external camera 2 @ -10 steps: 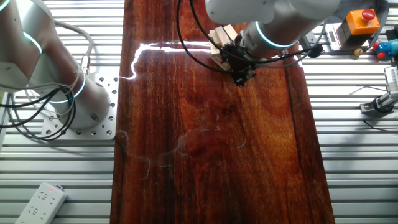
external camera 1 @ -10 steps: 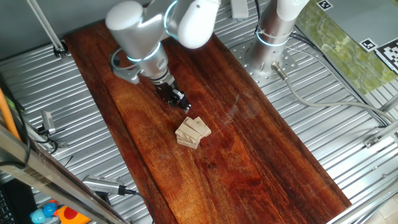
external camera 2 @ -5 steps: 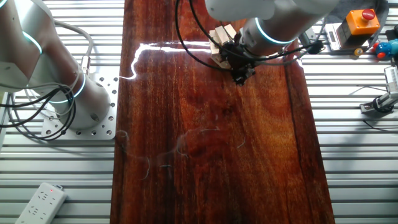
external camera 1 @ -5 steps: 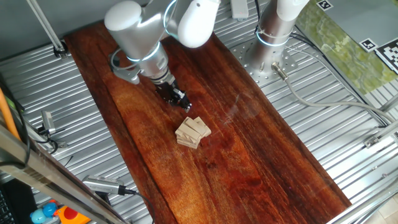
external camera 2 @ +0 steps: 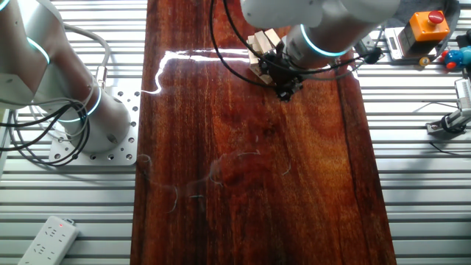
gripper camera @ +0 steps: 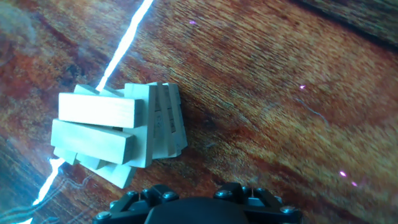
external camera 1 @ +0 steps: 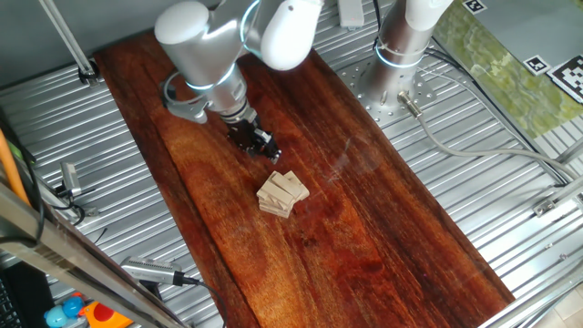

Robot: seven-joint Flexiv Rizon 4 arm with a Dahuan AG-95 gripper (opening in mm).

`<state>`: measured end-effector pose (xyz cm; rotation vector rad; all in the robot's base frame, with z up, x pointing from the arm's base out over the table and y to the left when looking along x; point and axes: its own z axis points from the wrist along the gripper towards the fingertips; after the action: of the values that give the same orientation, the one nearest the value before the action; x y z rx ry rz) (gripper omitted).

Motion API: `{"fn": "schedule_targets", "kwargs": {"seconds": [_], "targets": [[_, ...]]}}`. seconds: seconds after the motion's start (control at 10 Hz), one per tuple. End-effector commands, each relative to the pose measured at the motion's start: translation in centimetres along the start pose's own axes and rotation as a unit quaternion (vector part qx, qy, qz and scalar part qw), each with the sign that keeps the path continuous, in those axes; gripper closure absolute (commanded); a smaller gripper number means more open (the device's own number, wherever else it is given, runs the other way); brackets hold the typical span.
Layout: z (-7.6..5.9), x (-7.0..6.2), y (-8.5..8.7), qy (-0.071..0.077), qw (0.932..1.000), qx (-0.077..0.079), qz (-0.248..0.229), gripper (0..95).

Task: Play Jenga

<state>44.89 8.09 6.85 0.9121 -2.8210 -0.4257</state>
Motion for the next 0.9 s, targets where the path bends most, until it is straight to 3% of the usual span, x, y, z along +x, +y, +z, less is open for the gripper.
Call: {"fn": "schedule_targets", "kwargs": {"seconds": [0.1, 0.5, 0.7, 0.9], "targets": [[-0.1, 0.1, 0.1, 0.003, 1.0000, -0.001, -0.008, 38.0], [-0.4, 0.2, 0.3, 0.011, 0.9997, -0.009, 0.017, 38.0], [-1.0, 0.4, 0.8, 0.020, 0.9988, -0.027, 0.034, 38.0], [-1.2, 0.4, 0.9, 0.021, 0.9985, -0.032, 0.039, 38.0]]}}
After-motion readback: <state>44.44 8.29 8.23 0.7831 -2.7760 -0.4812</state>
